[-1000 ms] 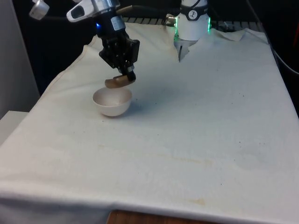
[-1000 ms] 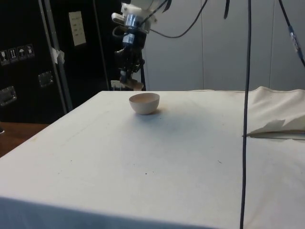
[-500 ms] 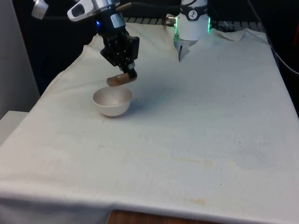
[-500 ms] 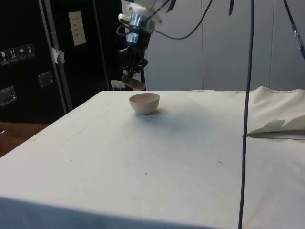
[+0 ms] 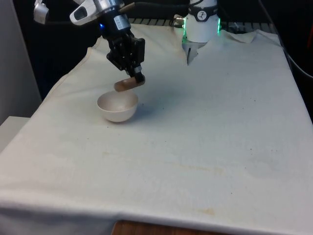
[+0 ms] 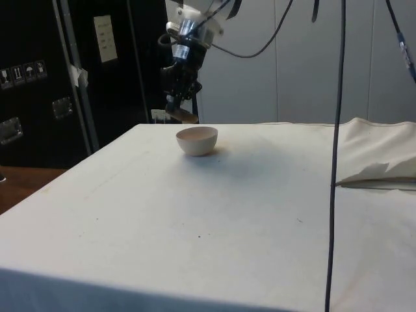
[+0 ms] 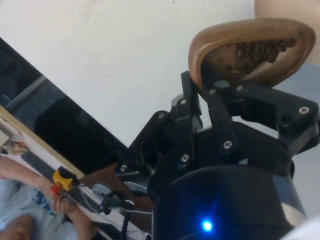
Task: Pour the coffee beans from the cup into the bowl.
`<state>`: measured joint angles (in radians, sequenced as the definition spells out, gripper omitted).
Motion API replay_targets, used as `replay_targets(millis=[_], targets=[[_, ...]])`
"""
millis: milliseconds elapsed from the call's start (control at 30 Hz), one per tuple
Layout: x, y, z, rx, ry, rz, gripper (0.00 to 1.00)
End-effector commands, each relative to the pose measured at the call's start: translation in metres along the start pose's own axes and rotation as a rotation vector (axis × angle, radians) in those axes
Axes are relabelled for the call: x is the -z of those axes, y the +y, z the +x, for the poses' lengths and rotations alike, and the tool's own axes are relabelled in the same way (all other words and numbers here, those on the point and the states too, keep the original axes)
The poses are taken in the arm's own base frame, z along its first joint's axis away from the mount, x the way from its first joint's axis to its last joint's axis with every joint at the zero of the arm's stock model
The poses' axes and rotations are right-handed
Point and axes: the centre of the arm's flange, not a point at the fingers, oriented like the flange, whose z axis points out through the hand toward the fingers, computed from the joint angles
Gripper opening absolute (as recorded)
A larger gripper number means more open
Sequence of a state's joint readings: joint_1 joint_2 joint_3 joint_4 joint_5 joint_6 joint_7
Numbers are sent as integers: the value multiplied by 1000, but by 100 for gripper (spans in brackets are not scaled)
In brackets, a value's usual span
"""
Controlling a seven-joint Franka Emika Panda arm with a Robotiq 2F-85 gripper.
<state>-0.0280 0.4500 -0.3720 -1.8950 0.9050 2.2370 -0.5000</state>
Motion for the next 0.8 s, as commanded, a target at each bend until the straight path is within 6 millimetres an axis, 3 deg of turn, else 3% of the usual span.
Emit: replay_targets(millis=[0,767], targets=[[1,1,1,-9,2,21,0],[10,26,7,-47,28,130,0]])
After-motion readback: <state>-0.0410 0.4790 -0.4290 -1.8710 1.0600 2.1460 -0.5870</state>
